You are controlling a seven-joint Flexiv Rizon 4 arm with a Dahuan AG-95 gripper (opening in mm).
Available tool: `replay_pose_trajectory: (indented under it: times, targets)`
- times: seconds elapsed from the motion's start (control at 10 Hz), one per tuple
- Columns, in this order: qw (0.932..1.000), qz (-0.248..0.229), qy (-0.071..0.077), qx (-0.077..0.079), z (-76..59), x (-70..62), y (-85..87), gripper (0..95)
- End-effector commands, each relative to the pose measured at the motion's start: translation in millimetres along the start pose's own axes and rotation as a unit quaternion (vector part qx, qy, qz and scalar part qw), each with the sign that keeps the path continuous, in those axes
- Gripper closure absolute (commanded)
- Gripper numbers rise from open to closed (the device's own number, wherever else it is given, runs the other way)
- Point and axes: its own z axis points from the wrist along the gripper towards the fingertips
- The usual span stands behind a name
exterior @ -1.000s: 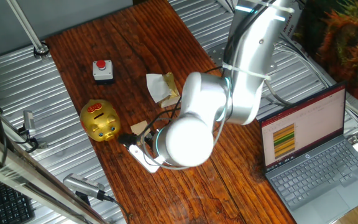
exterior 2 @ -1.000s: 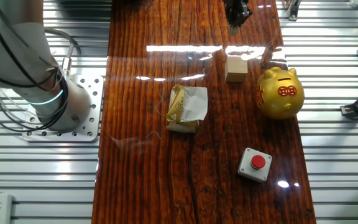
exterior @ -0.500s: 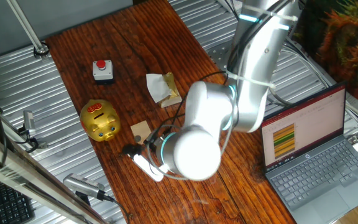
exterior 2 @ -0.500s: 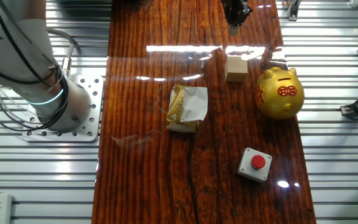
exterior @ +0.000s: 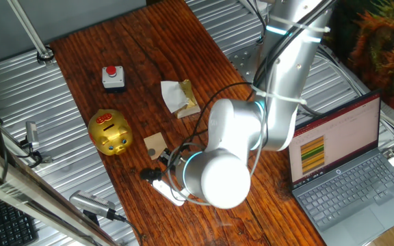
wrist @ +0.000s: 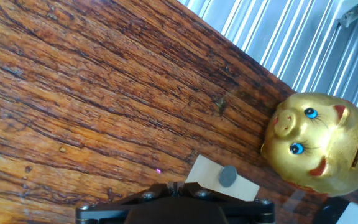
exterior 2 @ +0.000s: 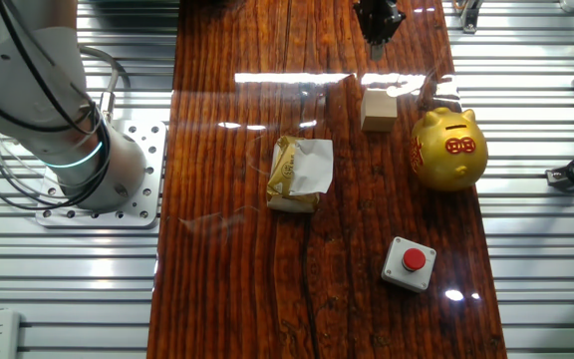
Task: Drop coins into a piggy bank
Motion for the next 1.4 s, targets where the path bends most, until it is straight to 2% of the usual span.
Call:
replay_pose_trajectory:
  times: [0.1, 0.9, 1.1, 1.2, 1.4]
  targets:
    - [1.0000, -0.004, -0.001, 0.005, 1.5, -0.6, -0.8, 95.0]
    - [0.9999, -0.008, -0.003, 0.011, 3.2, -1.8, -1.6, 95.0]
    - [0.9997, -0.013, -0.003, 0.018, 2.4, -3.3, -2.4, 95.0]
    - [0.9992, -0.023, -0.002, 0.033, 1.9, -4.6, -3.1, 95.0]
    - [0.9990, -0.025, -0.001, 0.036, 1.0, -6.4, -4.1, 95.0]
